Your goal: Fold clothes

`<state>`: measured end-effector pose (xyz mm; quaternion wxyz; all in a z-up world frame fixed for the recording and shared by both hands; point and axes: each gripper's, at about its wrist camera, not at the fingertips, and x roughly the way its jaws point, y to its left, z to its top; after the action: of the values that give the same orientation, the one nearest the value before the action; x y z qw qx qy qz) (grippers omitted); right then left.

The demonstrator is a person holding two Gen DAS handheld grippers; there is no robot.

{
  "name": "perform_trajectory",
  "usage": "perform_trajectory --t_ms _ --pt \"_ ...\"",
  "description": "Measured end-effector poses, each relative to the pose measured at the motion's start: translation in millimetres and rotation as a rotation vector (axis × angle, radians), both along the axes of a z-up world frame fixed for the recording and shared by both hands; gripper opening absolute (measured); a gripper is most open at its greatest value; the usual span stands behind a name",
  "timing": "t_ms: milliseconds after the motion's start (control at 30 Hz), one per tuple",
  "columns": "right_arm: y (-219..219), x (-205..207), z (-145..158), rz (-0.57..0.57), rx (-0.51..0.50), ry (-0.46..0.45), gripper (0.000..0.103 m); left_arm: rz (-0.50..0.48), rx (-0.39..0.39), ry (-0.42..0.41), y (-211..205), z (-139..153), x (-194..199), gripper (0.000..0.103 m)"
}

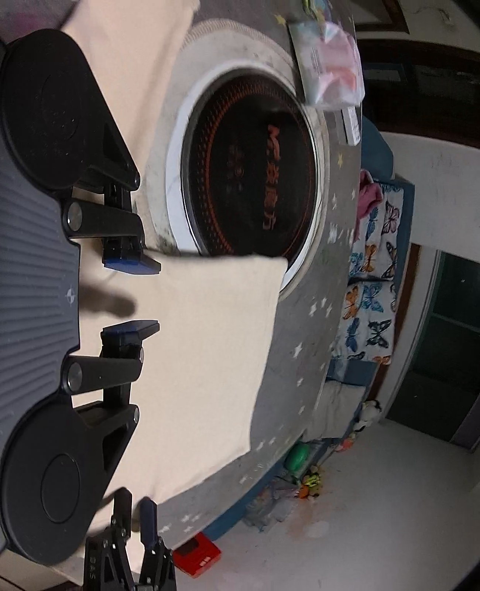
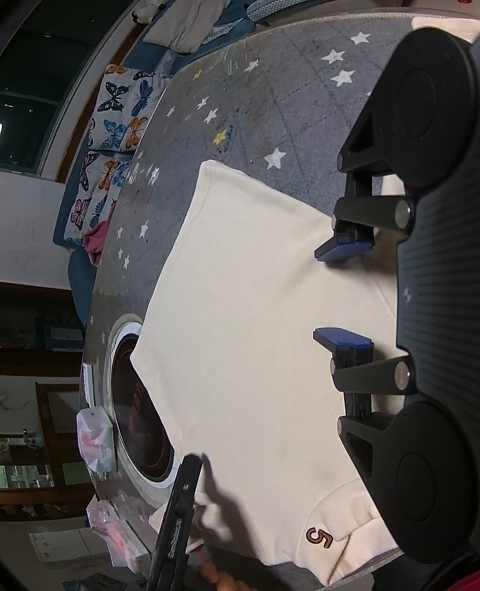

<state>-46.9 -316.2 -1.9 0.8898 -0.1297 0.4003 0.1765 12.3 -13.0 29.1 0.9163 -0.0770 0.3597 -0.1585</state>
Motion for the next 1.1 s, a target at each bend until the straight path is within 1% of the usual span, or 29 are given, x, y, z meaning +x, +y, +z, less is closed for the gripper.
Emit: perform_trajectory --t_ms 133,200,300,367,433,500,567,667,700,733,767,800,833,867,933,1000,1100 --pt "5.6 -4.6 3.8 0.025 -0.014 -0.018 0.04 0.095 0.03 -0.055 25.5 13.3 -17.8 0.033" --pt "9.7 -8.8 7.1 0.045 -0.006 -0.027 0.04 0.185 0.053 -0.07 44.9 17.9 -25.9 0.035" --pt "18.8 -15.0 11.2 0.081 -0.004 -0.04 0.04 0.366 0.116 -0.09 78.2 20.1 -37.1 0.038" --pt "25.2 -18.4 13.1 0.104 -0.003 -0.045 0.041 0.466 0.149 -0.082 97.3 19.0 -40.0 0.039" --pt "31.8 -20.1 13.7 0.127 -0.001 -0.044 0.041 0.56 0.17 -0.059 116.8 16.0 -42.0 0.042" --pt "37.2 -21.4 13.5 0.144 -0.001 -0.043 0.041 0.6 0.162 -0.037 129.4 10.2 -41.7 0.043" --pt "41.7 -22.3 13.0 0.155 0.0 -0.041 0.041 0.609 0.15 -0.009 136.6 3.4 -39.5 0.043" --pt "46.0 -23.6 12.2 0.164 -0.001 -0.037 0.041 0.596 0.117 0.004 140.3 -6.3 -37.3 0.042" --pt "46.8 -24.5 11.6 0.167 -0.002 -0.034 0.041 0.595 0.114 0.002 140.3 -8.6 -35.9 0.033" --pt "47.4 -25.1 11.1 0.168 -0.005 -0.033 0.041 0.591 0.115 -0.007 140.3 -9.3 -35.7 0.014" --pt "47.8 -25.5 10.6 0.168 -0.007 -0.03 0.041 0.585 0.109 -0.008 141.9 -10.0 -35.9 0.008" --pt "48.1 -25.4 10.1 0.167 -0.009 -0.028 0.041 0.591 0.104 -0.014 143.9 -8.9 -37.0 0.005" --pt "48.4 -25.4 9.6 0.166 -0.012 -0.025 0.041 0.598 0.101 -0.02 145.8 -7.5 -38.1 0.004" --pt "48.6 -25.3 9.0 0.165 -0.014 -0.023 0.041 0.607 0.107 -0.048 146.1 -2.9 -39.6 0.004" --pt "48.2 -24.8 8.1 0.162 -0.017 -0.018 0.041 0.624 0.16 -0.129 143.6 9.0 -44.4 0.003" --pt "48.2 -24.2 6.8 0.159 -0.022 -0.013 0.041 0.619 0.193 -0.16 143.5 11.8 -43.9 0.003" --pt "50.1 -22.8 4.0 0.162 -0.034 -0.009 0.041 0.594 0.217 -0.129 143.3 2.9 -35.2 0.004"
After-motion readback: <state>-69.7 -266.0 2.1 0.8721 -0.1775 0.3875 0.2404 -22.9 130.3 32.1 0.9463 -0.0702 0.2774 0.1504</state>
